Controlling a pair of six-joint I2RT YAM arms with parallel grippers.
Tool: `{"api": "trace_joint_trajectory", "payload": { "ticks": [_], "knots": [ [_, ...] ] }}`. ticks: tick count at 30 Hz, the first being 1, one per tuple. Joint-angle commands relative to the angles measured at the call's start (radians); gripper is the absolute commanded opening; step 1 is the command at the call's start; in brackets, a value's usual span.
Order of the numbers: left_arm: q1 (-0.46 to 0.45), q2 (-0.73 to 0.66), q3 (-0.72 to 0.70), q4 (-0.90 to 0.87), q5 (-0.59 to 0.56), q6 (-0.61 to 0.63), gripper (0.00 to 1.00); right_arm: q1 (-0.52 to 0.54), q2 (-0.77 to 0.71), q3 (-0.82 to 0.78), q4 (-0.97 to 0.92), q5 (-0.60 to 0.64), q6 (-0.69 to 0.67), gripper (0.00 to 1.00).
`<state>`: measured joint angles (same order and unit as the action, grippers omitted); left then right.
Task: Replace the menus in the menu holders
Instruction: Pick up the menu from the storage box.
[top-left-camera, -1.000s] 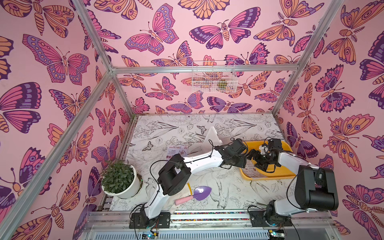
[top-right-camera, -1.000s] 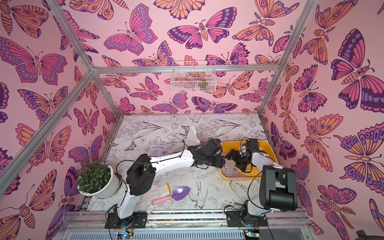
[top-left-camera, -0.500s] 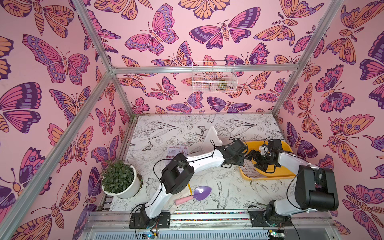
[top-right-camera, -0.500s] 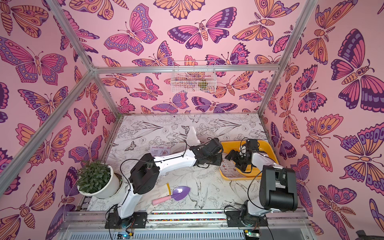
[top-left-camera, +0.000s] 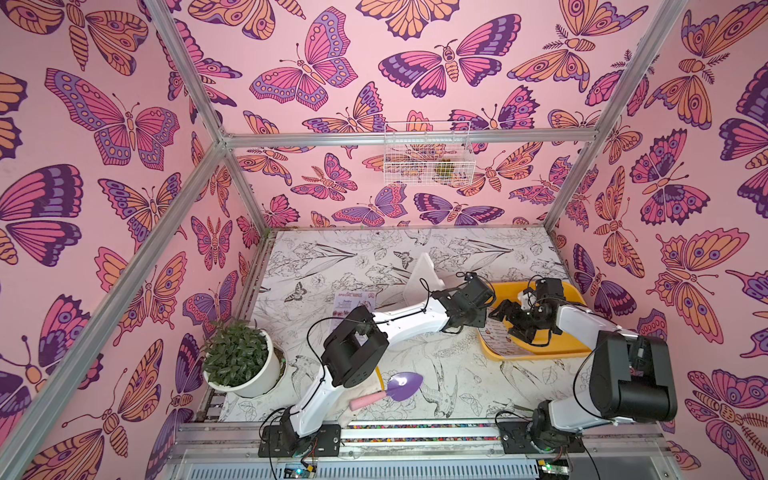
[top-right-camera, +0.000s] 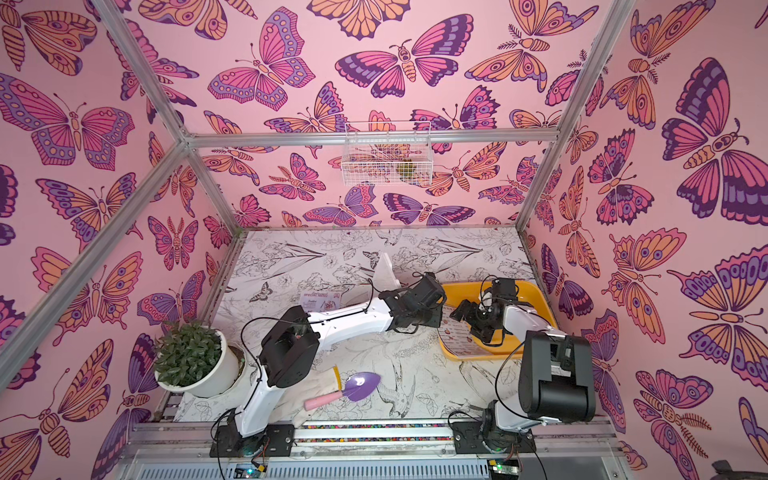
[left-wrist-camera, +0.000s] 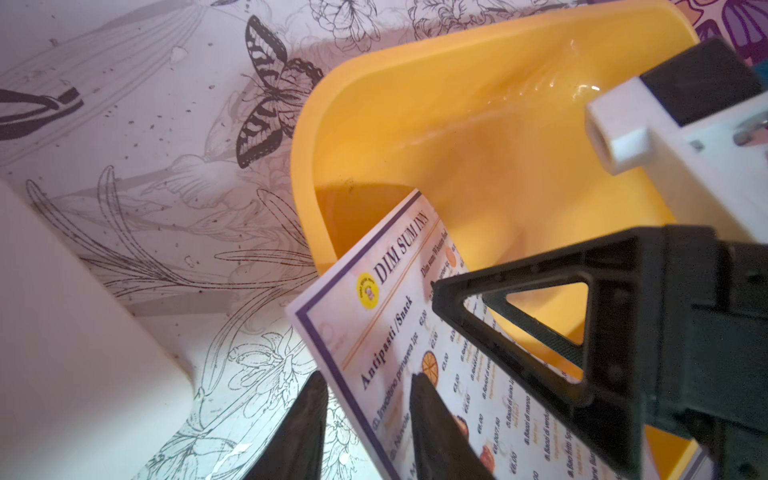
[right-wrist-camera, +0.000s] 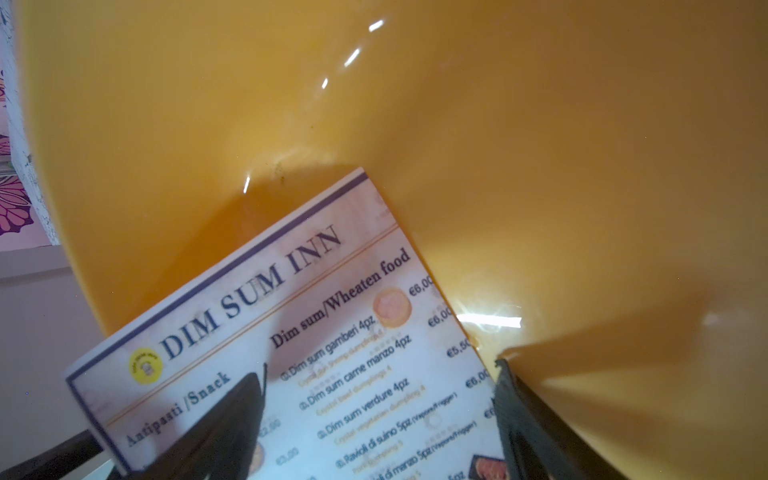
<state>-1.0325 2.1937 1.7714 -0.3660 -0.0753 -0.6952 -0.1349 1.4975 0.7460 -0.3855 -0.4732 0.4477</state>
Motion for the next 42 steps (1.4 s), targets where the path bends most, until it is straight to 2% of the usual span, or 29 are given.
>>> {"api": "trace_joint_trajectory", "payload": {
  "ticks": [1,13,24,26,29,33,39,42],
  "knots": [
    [0.008,0.0,0.015,0.013,-0.029,0.01,0.31,0.004,-0.002,-0.012,-0.048,0.005,-0.011,0.88],
    [0.01,-0.001,0.025,0.029,-0.022,0.016,0.16,0.005,-0.002,-0.016,-0.047,0.005,-0.011,0.88],
    [0.013,0.001,0.036,0.048,0.013,0.023,0.08,-0.026,-0.047,0.008,-0.082,0.006,-0.026,0.91],
    [0.013,0.003,0.045,0.053,0.036,0.043,0.03,-0.066,-0.083,0.024,-0.102,0.001,-0.037,0.92],
    [0.012,0.005,0.076,0.075,0.09,0.102,0.02,-0.11,-0.159,0.056,-0.124,0.015,-0.042,0.93],
    [0.003,0.003,0.151,0.06,0.134,0.199,0.0,-0.116,-0.242,0.085,-0.099,0.035,-0.002,0.94],
    [-0.002,-0.026,0.26,-0.012,0.164,0.326,0.0,-0.163,-0.33,0.14,-0.055,0.019,0.06,0.94],
    [0.003,-0.062,0.306,-0.075,0.129,0.413,0.0,-0.201,-0.392,0.131,0.024,-0.009,0.102,0.95]
  ]
}}
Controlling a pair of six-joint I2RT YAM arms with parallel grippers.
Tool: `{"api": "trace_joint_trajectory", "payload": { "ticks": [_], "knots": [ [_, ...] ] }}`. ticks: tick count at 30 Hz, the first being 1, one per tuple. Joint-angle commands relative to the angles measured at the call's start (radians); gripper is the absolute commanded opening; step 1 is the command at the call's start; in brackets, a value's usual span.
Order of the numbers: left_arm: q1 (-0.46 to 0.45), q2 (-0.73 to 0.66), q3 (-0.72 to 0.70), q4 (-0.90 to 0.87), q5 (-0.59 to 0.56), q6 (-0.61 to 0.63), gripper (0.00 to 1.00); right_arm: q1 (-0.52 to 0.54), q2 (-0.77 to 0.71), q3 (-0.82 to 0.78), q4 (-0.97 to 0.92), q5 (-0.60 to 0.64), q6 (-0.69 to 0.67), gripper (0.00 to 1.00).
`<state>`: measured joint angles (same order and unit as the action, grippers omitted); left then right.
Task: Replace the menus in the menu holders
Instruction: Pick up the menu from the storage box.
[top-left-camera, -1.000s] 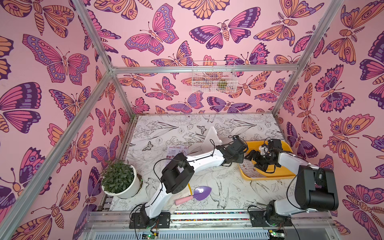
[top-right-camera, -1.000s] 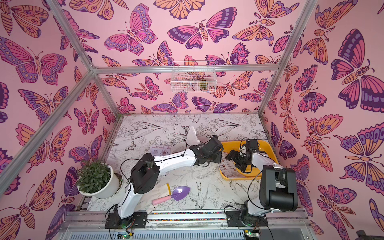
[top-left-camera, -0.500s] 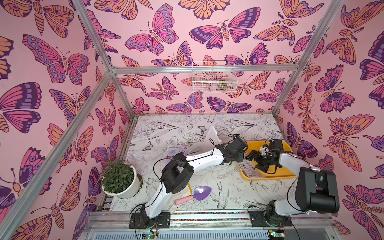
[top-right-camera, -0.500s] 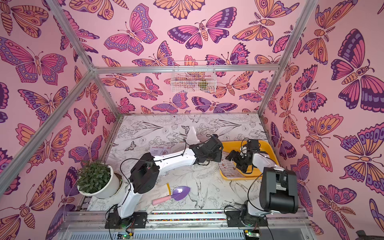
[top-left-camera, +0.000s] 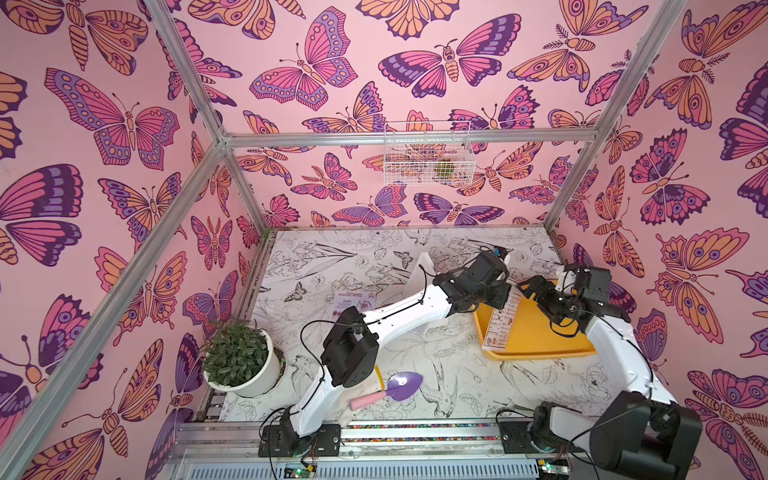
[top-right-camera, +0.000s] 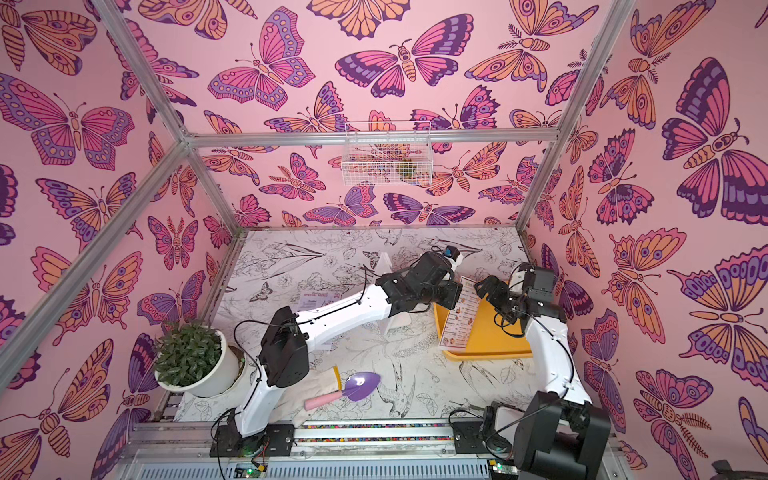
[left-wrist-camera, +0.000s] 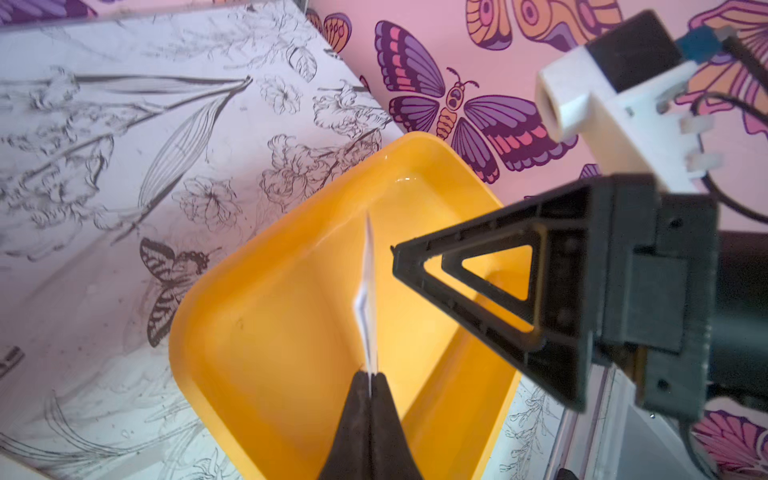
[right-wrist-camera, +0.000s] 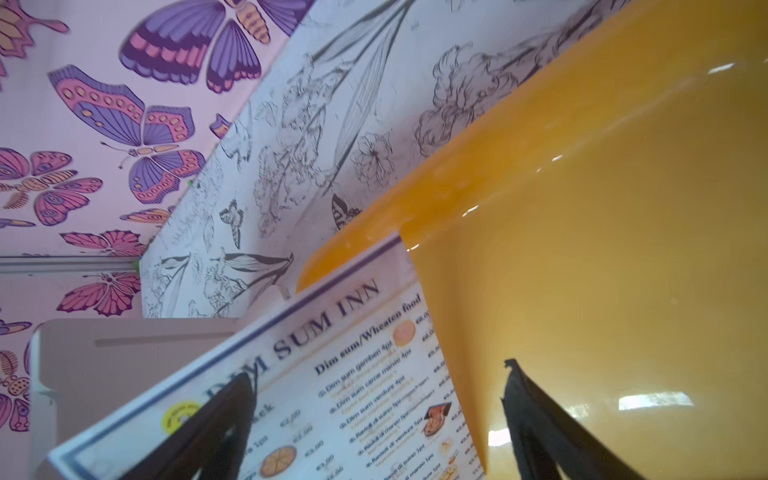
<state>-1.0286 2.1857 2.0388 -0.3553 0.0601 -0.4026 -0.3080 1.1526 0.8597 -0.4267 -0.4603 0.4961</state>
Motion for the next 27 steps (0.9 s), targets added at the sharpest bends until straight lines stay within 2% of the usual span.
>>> {"api": "trace_joint_trajectory", "payload": {
  "ticks": [1,5,7,13,16,20,24,27],
  "knots": [
    [0.004,-0.064,0.06,-0.107,-0.012,0.153,0.0,-0.037,-0.066,0.008,0.106,-0.042,0.067,0.95],
    [0.046,-0.108,0.139,-0.19,0.021,0.227,0.0,-0.052,-0.105,-0.063,0.334,-0.194,0.117,0.93],
    [0.072,-0.13,0.181,-0.229,0.073,0.272,0.0,-0.051,-0.112,-0.097,0.448,-0.284,0.13,0.92],
    [0.098,-0.16,0.321,-0.361,0.129,0.383,0.0,-0.05,-0.077,-0.139,0.607,-0.5,0.079,0.88],
    [0.105,-0.175,0.366,-0.399,0.141,0.415,0.0,-0.046,-0.052,-0.185,0.803,-0.618,0.132,0.87],
    [0.116,-0.184,0.425,-0.446,0.173,0.442,0.0,-0.002,-0.039,-0.221,0.969,-0.654,0.14,0.89],
    [0.123,-0.2,0.446,-0.467,0.2,0.445,0.0,0.129,-0.013,-0.164,0.897,-0.682,-0.024,0.9],
    [0.128,-0.206,0.446,-0.473,0.19,0.441,0.0,0.179,-0.017,-0.148,0.891,-0.69,-0.078,0.92]
  ]
}}
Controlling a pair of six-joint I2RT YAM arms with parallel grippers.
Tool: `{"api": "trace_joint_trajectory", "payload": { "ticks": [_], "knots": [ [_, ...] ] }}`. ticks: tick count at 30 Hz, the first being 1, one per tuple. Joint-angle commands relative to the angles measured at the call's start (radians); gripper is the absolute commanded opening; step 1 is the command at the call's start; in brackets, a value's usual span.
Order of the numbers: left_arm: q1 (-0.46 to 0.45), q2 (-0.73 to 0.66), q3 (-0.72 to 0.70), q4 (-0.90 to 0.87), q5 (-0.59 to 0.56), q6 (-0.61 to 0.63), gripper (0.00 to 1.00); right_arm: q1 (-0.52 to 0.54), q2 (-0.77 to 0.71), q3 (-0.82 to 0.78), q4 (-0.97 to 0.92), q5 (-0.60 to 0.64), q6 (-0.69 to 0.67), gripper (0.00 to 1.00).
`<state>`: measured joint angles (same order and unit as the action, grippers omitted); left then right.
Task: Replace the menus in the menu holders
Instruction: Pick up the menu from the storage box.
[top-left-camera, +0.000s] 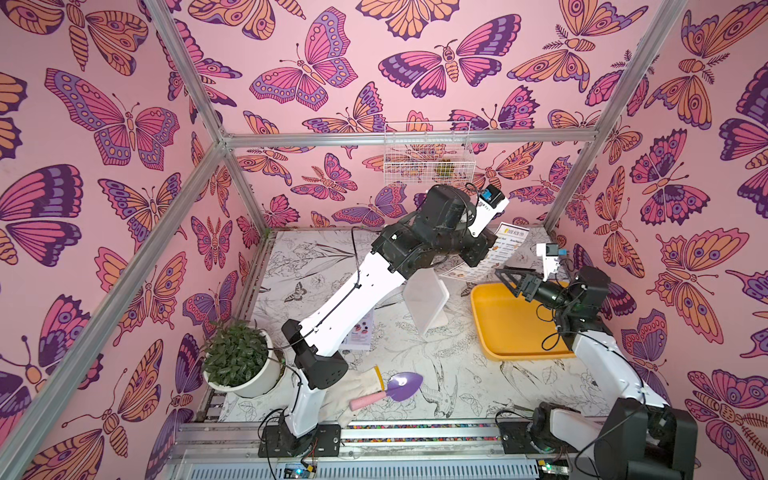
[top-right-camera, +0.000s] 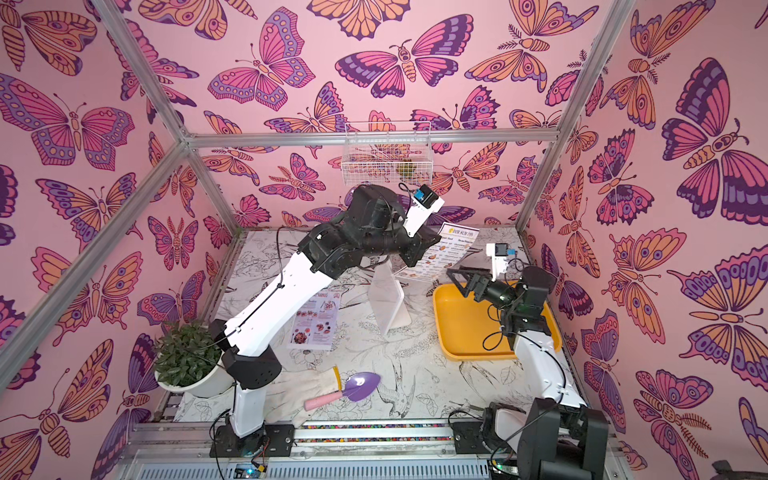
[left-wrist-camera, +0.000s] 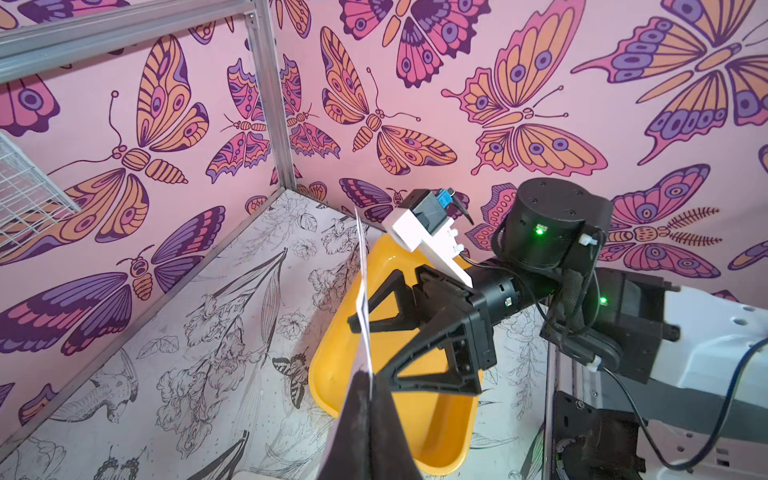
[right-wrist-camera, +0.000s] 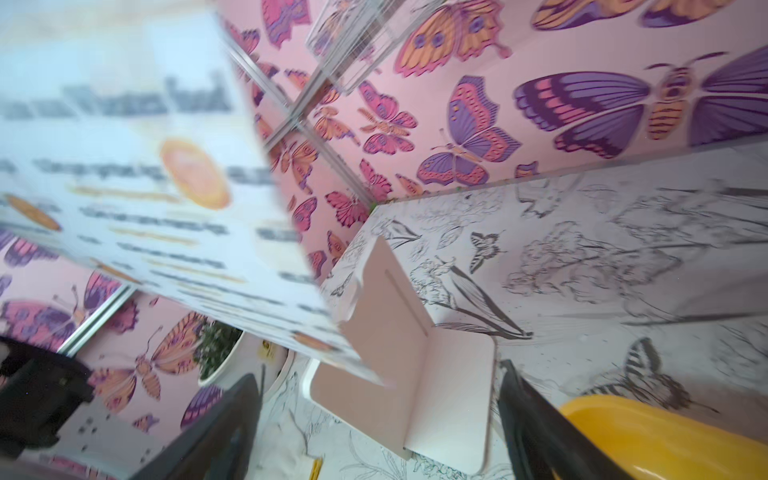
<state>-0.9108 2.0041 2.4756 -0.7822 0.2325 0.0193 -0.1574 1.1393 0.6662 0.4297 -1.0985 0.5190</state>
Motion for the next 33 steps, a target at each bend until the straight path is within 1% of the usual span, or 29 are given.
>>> {"api": "trace_joint_trajectory", "payload": {
  "ticks": [1,4,8,14,19,21,26,29,33],
  "knots": [
    [0.009,-0.025,0.009,-0.049,0.016,0.02,0.0,0.029,-0.01,0.045,0.039,-0.054,-0.108,0.92],
    [0.012,-0.031,0.004,-0.057,0.022,0.024,0.0,0.03,-0.026,0.041,0.034,-0.061,-0.138,0.94],
    [0.022,-0.034,0.003,-0.057,0.051,0.016,0.0,0.047,-0.011,0.047,0.112,-0.118,-0.106,0.93],
    [0.03,-0.037,0.006,-0.056,0.054,0.006,0.0,0.049,0.018,0.077,0.107,-0.147,-0.114,0.93],
    [0.041,-0.042,0.008,-0.055,0.043,-0.003,0.0,0.049,0.051,0.081,0.206,-0.182,-0.034,0.88],
    [0.052,-0.039,0.006,-0.055,0.034,-0.011,0.0,0.05,0.035,0.078,0.187,-0.19,-0.046,0.86],
    [0.078,-0.026,0.006,-0.046,0.02,-0.022,0.0,0.05,-0.023,0.083,0.062,-0.185,-0.117,0.83],
    [0.093,-0.019,0.003,-0.036,0.02,-0.032,0.0,0.049,-0.043,0.082,0.042,-0.18,-0.121,0.81],
    [0.114,-0.026,-0.036,0.003,0.024,-0.058,0.0,0.049,-0.059,0.081,0.014,-0.169,-0.126,0.77]
  ]
}}
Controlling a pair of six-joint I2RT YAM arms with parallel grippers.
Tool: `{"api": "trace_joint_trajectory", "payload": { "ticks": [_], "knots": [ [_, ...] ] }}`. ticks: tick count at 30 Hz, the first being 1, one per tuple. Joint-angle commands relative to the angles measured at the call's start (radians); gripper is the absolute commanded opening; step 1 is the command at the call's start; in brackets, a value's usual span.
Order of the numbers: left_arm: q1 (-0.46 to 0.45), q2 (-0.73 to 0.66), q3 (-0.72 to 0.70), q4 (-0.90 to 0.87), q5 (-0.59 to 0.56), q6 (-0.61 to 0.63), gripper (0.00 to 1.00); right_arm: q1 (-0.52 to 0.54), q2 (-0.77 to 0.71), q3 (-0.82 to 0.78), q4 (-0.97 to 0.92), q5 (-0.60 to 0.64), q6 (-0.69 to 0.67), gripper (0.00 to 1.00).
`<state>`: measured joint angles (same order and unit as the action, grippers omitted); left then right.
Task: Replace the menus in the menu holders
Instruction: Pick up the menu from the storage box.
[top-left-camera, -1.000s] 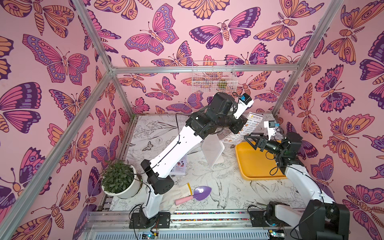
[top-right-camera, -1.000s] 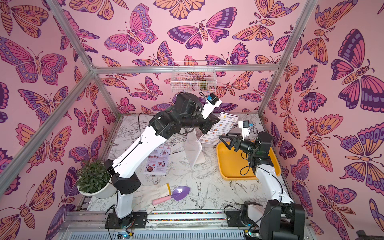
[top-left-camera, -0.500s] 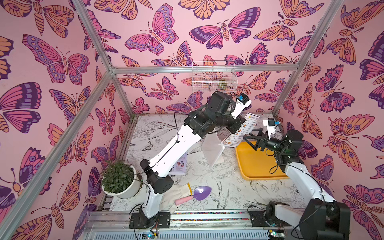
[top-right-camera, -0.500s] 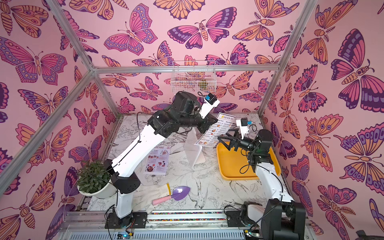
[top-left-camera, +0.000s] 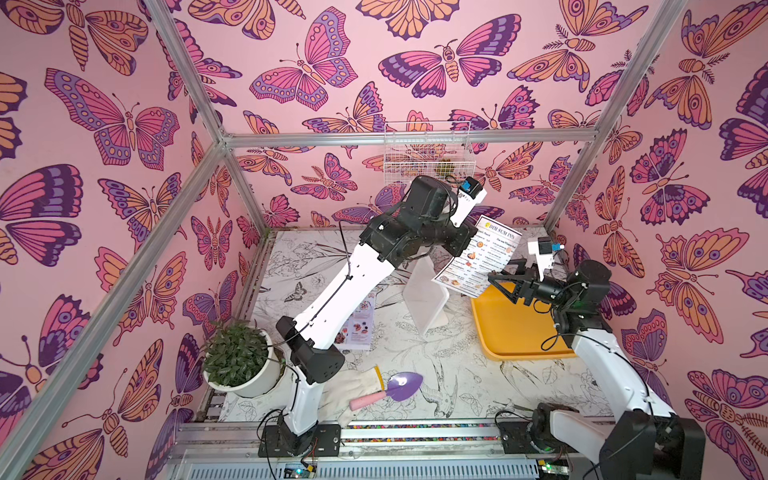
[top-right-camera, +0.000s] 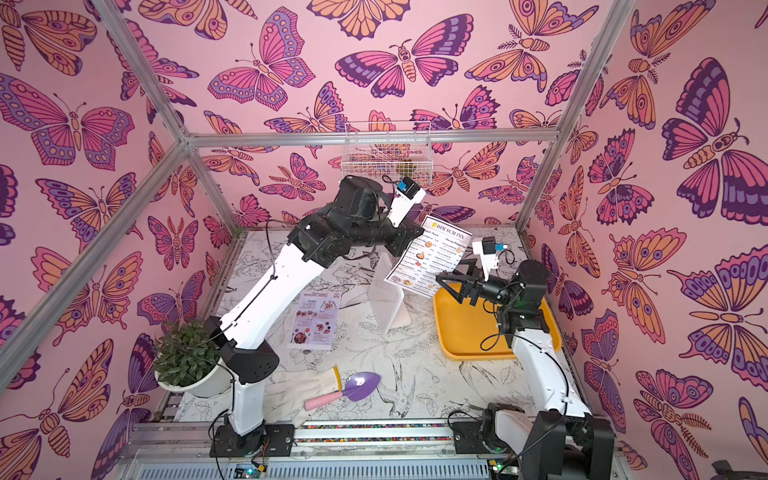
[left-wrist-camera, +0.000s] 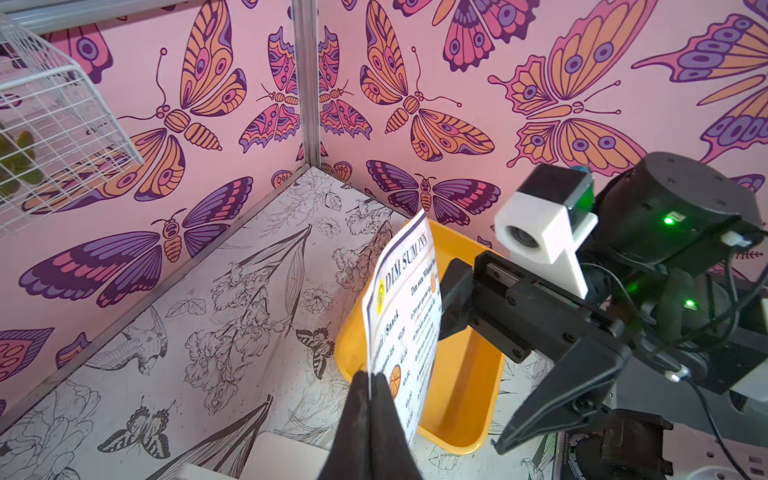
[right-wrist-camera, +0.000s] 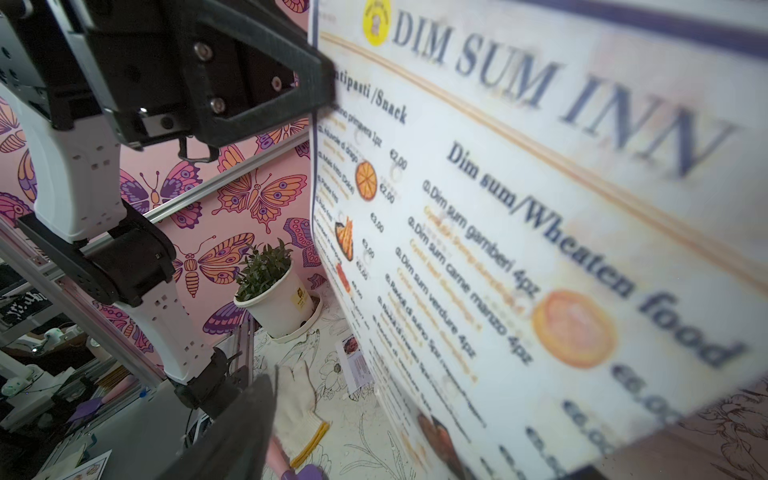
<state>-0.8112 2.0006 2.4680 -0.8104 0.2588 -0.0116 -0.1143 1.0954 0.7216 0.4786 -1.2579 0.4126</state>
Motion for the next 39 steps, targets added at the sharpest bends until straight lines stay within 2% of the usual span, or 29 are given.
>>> {"api": "trace_joint_trajectory", "payload": {
  "ticks": [1,8,15,18,23,27,37,39],
  "knots": [
    [0.02,-0.028,-0.045,0.044,0.0,-0.035,0.0,0.007,-0.018,0.024,-0.028,-0.005,-0.011,0.76],
    [0.049,-0.078,-0.169,0.145,0.027,-0.075,0.0,0.015,-0.033,0.014,0.06,0.04,0.085,0.66],
    [0.059,-0.115,-0.247,0.205,0.035,-0.091,0.0,0.024,-0.012,0.044,0.036,0.067,0.124,0.53],
    [0.064,-0.132,-0.277,0.233,0.045,-0.094,0.0,0.025,0.003,0.061,-0.012,0.096,0.126,0.31],
    [0.069,-0.158,-0.321,0.271,0.057,-0.096,0.0,0.025,0.024,0.077,-0.044,0.119,0.14,0.27],
    [0.07,-0.159,-0.332,0.281,0.064,-0.099,0.0,0.025,0.042,0.083,-0.037,0.133,0.18,0.13],
    [0.073,-0.145,-0.338,0.292,0.054,-0.11,0.0,0.03,0.028,0.083,-0.031,0.16,0.232,0.02],
    [0.073,-0.143,-0.344,0.293,0.046,-0.114,0.11,0.035,0.02,0.093,-0.068,0.175,0.223,0.0]
  ]
}}
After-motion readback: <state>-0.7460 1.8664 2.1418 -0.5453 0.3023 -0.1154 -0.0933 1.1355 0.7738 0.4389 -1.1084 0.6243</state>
